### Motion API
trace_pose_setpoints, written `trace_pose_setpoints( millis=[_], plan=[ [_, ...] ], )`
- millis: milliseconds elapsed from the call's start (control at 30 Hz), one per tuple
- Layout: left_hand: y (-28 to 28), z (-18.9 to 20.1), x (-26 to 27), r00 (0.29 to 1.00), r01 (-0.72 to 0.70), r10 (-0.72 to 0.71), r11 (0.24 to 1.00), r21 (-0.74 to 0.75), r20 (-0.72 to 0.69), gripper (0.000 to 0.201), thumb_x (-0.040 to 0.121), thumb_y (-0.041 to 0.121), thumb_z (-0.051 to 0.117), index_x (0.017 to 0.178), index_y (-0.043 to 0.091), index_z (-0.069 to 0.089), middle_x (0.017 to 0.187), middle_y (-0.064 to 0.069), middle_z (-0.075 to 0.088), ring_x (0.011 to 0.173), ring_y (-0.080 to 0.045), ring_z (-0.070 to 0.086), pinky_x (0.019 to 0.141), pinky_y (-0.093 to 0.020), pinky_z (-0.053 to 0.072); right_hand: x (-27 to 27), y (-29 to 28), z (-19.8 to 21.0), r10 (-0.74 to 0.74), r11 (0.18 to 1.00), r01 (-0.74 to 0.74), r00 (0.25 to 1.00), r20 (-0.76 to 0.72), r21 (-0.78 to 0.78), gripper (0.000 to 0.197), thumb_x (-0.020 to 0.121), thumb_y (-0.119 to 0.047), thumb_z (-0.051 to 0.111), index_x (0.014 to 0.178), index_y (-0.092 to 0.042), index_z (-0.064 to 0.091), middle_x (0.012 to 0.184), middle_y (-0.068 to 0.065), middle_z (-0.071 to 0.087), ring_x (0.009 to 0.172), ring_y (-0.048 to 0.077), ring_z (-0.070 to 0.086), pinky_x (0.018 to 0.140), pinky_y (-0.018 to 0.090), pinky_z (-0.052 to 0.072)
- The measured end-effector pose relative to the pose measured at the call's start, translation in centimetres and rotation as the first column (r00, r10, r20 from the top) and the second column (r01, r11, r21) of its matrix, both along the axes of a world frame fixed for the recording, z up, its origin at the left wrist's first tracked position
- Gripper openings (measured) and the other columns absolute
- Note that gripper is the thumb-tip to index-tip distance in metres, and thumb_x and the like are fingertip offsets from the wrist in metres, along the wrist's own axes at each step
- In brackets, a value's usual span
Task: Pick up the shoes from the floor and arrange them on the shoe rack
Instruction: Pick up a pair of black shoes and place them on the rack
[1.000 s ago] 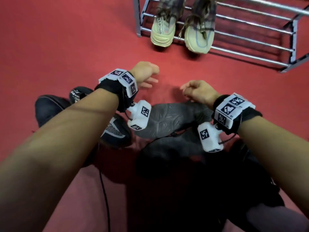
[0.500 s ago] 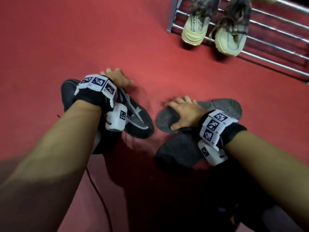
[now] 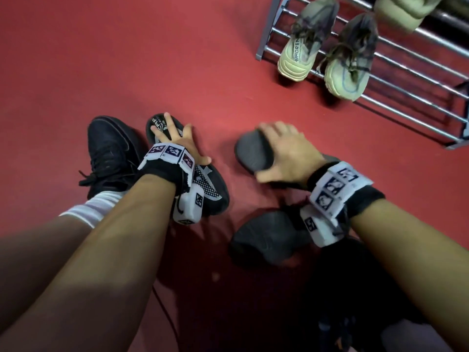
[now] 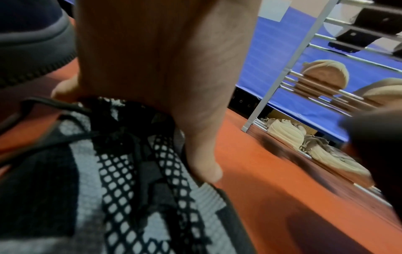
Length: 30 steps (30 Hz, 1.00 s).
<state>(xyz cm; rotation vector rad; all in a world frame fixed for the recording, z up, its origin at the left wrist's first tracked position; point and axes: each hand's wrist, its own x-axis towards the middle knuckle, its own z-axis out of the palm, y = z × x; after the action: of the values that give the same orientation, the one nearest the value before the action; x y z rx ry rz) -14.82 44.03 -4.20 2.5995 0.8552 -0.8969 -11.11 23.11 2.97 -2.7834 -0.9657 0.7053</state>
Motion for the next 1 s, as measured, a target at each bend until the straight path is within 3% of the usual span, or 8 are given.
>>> trace_pose_setpoints(
  millis=[167, 333, 500, 600, 667, 800, 900, 1000],
  plan=[
    [0.1, -0.7, -0.6, 0.998, 0.032, -0.033, 0.999, 0.032, 0.052, 0.097, 0.072, 0.058, 0.069, 0.148, 0.032, 0.016, 0.155, -0.011, -0.027, 0.141, -0.047, -0.013, 0.112, -0.061, 0.012, 3.4, -3.1, 6.8, -0.288, 0.631, 0.365, 0.930, -0.230, 0.685, 0.084, 0.055, -0.042, 0.066, 0.129, -0.020, 0.034, 0.121, -0.004, 0.047, 0.110, 0.006, 0.048, 0.096, 0.014, 0.039],
    [0.0, -0.5, -0.8, 0.996, 0.085, -0.087, 0.994, 0.072, 0.023, 0.096, 0.077, 0.062, 0.061, 0.150, 0.030, 0.009, 0.154, -0.014, -0.027, 0.141, -0.049, -0.012, 0.111, -0.061, 0.013, 2.2, -7.4, 2.9, -0.450, 0.387, 0.656, 0.748, -0.488, 0.648, 0.073, 0.067, -0.007, 0.072, 0.129, -0.016, 0.035, 0.108, -0.010, 0.053, 0.098, -0.001, 0.053, 0.090, 0.012, 0.043],
    [-0.1, -0.3, -0.8, 0.996, 0.085, -0.087, 0.992, 0.095, 0.015, 0.096, 0.078, 0.062, 0.060, 0.151, 0.029, 0.007, 0.154, -0.014, -0.027, 0.141, -0.048, -0.012, 0.112, -0.060, 0.012, -1.9, -11.2, -5.2, -0.672, 0.393, 0.908, 0.392, -0.628, 0.146, 0.053, 0.081, 0.007, 0.063, 0.127, -0.002, 0.038, 0.110, 0.011, 0.060, 0.070, 0.011, 0.051, 0.056, 0.017, 0.044],
    [-0.1, -0.3, -0.9, 0.995, 0.093, -0.096, 0.992, 0.087, 0.026, 0.096, 0.078, 0.060, 0.061, 0.151, 0.028, 0.007, 0.155, -0.015, -0.026, 0.141, -0.048, -0.012, 0.111, -0.061, 0.012, -2.6, -11.1, -5.9, -0.708, 0.442, 0.880, 0.460, -0.536, 0.173, 0.046, 0.081, 0.012, 0.061, 0.123, 0.006, 0.043, 0.093, 0.006, 0.055, 0.067, -0.001, 0.055, 0.051, 0.003, 0.042],
    [0.0, -0.3, -1.0, 0.994, 0.098, -0.102, 0.991, 0.095, 0.033, 0.096, 0.078, 0.060, 0.061, 0.151, 0.026, 0.008, 0.155, -0.015, -0.025, 0.141, -0.049, -0.011, 0.111, -0.062, 0.013, -2.5, -10.5, -5.0, -0.664, 0.539, 0.822, 0.549, -0.508, 0.185, 0.041, 0.082, 0.005, 0.064, 0.116, -0.007, 0.046, 0.080, -0.003, 0.050, 0.057, -0.007, 0.053, 0.049, 0.003, 0.038],
    [0.1, -0.5, -1.2, 0.991, 0.124, -0.128, 0.985, 0.118, 0.027, 0.096, 0.078, 0.062, 0.059, 0.151, 0.025, 0.009, 0.155, -0.016, -0.023, 0.141, -0.050, -0.008, 0.110, -0.062, 0.016, -2.0, -11.2, -3.7, -0.533, 0.813, 0.583, 0.754, -0.383, 0.016, 0.042, 0.080, -0.012, 0.072, 0.119, -0.007, 0.058, 0.103, 0.008, 0.060, 0.095, 0.020, 0.057, 0.085, 0.022, 0.043],
    [0.2, -0.7, -0.6, 0.992, 0.115, -0.120, 0.986, 0.121, 0.028, 0.093, 0.073, 0.064, 0.063, 0.146, 0.020, 0.025, 0.155, -0.018, -0.020, 0.140, -0.053, -0.005, 0.110, -0.064, 0.014, -2.4, -13.3, -3.4, -0.526, 0.841, 0.533, 0.770, -0.362, -0.089, 0.044, 0.082, -0.020, 0.071, 0.123, -0.010, 0.057, 0.119, 0.008, 0.062, 0.115, 0.023, 0.057, 0.102, 0.032, 0.041],
    [-0.1, -0.8, 0.1, 0.996, 0.083, -0.084, 0.989, 0.122, 0.001, 0.083, 0.071, 0.064, 0.066, 0.134, 0.016, 0.040, 0.155, -0.019, -0.021, 0.139, -0.054, -0.004, 0.110, -0.065, 0.011, -3.5, -14.7, -3.5, -0.568, 0.813, 0.560, 0.704, -0.426, -0.159, 0.046, 0.087, -0.021, 0.067, 0.127, -0.006, 0.052, 0.116, 0.005, 0.057, 0.118, 0.021, 0.053, 0.091, 0.021, 0.040]
  ],
)
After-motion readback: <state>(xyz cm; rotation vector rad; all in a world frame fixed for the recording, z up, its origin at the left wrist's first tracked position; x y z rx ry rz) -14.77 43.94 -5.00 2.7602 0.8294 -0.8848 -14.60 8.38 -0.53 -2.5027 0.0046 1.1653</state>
